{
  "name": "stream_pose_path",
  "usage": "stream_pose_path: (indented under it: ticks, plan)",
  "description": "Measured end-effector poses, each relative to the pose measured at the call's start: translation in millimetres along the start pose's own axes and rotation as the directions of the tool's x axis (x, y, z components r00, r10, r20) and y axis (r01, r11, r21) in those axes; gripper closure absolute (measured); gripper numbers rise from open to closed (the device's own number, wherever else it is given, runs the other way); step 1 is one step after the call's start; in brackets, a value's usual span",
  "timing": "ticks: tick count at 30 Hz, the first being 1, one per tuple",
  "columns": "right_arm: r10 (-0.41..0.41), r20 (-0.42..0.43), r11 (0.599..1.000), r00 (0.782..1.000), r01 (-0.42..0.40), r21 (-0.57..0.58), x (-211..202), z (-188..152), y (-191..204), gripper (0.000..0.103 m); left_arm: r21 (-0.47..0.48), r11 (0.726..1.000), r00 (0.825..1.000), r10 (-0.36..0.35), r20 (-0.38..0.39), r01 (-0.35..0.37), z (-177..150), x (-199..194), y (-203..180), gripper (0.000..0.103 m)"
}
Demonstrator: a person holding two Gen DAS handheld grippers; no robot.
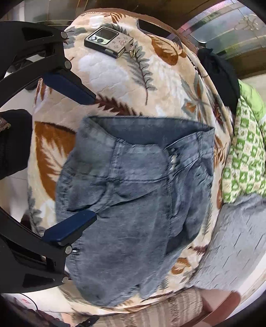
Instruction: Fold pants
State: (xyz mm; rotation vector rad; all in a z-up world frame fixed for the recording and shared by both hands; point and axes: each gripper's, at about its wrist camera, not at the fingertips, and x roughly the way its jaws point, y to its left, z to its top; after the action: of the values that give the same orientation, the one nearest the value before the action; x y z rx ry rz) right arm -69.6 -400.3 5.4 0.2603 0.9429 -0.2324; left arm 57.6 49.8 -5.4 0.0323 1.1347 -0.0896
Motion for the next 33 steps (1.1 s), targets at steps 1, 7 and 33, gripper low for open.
stream_pose_path:
  ticks: [1, 7, 33]
  plan:
    - [-0.016, 0.006, 1.000, 1.000, 0.015, 0.023, 1.0, 5.8, -11.7, 0.000, -0.014, 1.000, 1.000, 0.016, 0.002, -0.016, 6.8, -0.2, 4.3, 0.000]
    - [-0.058, -0.037, 0.991, 0.998, 0.062, 0.115, 33.7, 35.2, -65.7, 0.000, -0.117, 0.992, 0.998, 0.049, -0.048, -0.054, 22.8, 16.1, 36.3, 0.000]
    - [0.150, -0.021, 0.952, 0.988, -0.139, 0.271, 79.0, 40.9, -89.1, 0.095, -0.394, 0.900, 0.959, -0.253, -0.129, 0.184, -7.0, 51.5, 36.2, 0.091]
